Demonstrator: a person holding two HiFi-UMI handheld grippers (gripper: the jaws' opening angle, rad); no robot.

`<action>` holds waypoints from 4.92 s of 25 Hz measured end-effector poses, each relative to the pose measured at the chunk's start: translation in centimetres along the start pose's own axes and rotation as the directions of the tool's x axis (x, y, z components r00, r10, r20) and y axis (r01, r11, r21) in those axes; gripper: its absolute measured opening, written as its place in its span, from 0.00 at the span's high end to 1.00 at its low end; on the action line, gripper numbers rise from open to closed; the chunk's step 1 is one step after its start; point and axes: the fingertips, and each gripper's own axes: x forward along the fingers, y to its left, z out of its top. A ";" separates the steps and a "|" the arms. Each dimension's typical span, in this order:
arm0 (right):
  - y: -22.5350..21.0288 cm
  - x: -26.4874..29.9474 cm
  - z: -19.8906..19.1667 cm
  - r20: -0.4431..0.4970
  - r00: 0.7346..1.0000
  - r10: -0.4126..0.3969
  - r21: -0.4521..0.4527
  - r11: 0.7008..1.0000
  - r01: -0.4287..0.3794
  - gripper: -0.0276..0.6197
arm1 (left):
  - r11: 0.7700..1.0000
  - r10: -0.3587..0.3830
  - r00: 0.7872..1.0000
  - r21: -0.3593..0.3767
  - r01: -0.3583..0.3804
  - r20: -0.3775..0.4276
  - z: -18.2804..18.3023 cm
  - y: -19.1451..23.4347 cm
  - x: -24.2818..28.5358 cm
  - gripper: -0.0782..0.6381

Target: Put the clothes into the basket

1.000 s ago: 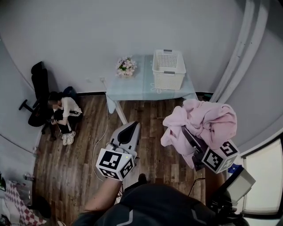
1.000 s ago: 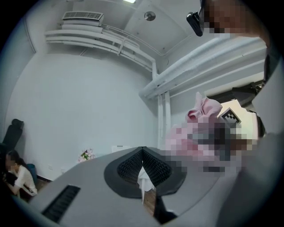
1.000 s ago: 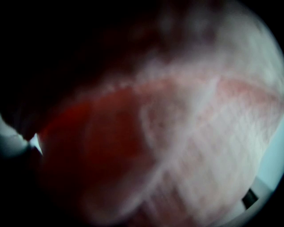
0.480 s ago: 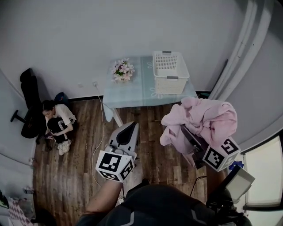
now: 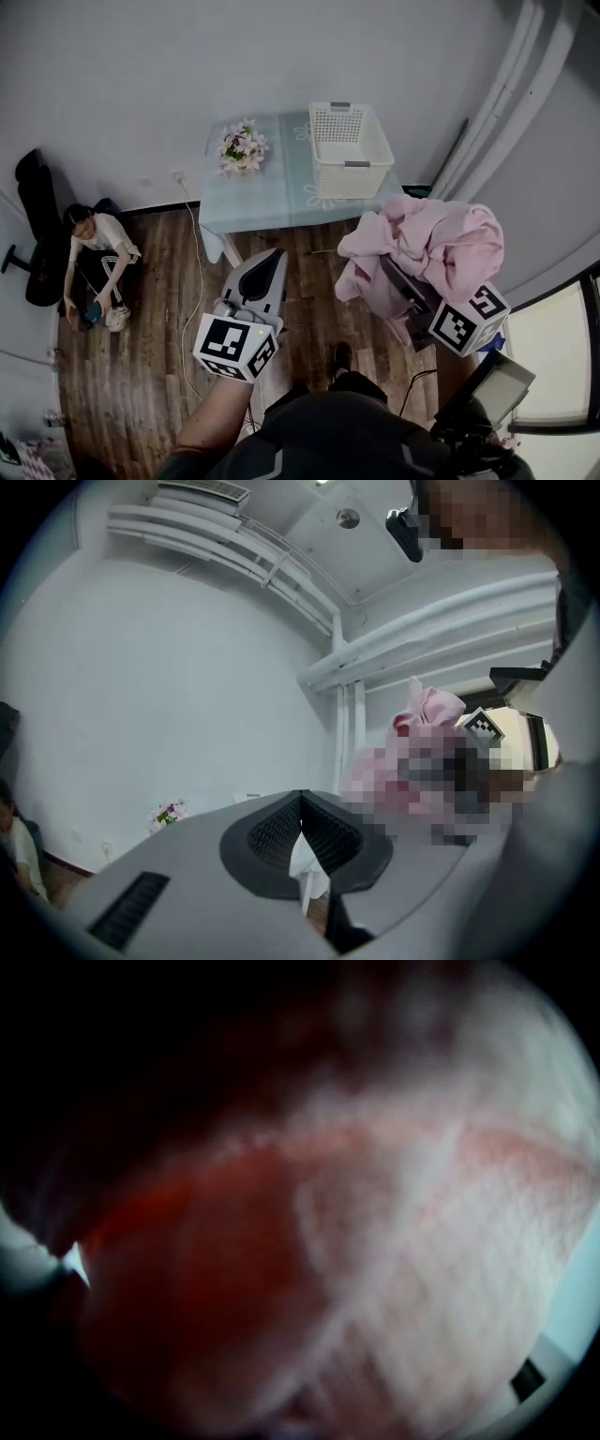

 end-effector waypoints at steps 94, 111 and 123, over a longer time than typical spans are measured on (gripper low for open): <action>-30.1 46.0 -28.0 -0.957 0.290 0.026 -0.230 0.543 -0.808 0.36 | 0.997 -0.079 0.953 -0.039 0.070 -0.294 -12.6 28.9 44.0 0.88; -30.0 46.0 -30.2 -0.967 0.255 0.001 -0.217 0.522 -0.825 0.36 | 0.995 -0.097 0.948 -0.061 0.083 -0.302 -13.4 28.7 44.6 0.88; -30.5 46.0 -28.1 -0.965 0.264 -0.005 -0.219 0.570 -0.792 0.29 | 0.995 -0.094 0.958 -0.051 0.083 -0.272 -12.1 27.8 43.8 0.88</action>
